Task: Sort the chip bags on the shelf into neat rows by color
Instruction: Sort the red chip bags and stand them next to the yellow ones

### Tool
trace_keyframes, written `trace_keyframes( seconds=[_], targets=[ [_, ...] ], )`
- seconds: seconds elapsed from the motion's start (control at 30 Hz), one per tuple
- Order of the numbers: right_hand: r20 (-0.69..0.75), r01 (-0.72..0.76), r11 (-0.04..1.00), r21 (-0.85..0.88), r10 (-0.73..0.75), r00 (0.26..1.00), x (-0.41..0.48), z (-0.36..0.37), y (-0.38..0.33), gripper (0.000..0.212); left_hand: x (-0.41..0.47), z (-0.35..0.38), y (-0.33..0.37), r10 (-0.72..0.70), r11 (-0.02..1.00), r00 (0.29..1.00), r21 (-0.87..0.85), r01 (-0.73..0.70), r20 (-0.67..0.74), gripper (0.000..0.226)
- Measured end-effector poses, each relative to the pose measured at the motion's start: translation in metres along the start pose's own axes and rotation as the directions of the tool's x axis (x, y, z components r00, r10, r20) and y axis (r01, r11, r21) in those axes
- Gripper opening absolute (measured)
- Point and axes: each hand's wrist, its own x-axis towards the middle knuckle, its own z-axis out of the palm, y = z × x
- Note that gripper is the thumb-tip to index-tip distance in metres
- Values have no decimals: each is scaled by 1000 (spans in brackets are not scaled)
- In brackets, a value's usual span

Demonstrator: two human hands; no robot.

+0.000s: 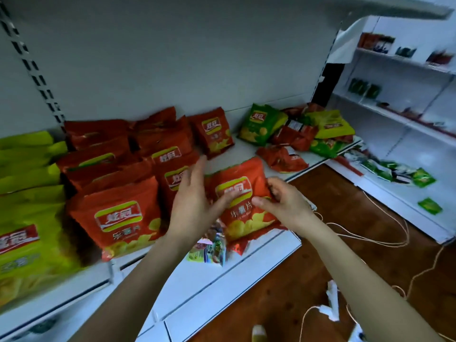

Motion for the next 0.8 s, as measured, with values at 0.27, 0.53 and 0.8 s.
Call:
trace_keyframes(
  seconds=[0.27,0.53,0.8],
  targets=[
    [223,-23,988,151,-12,975,114,-50,34,29,66,74,-5,-250,965,959,-116,236,-132,62],
    [253,44,999,32,-50,966,230,-46,47,34,75,119,-24,-204,905,956,332,267,-212,53],
    [387,-65,998,8,57,920,285,-8,62,38,55,147,-49,-334,739,940,637,220,64,40]
  ],
)
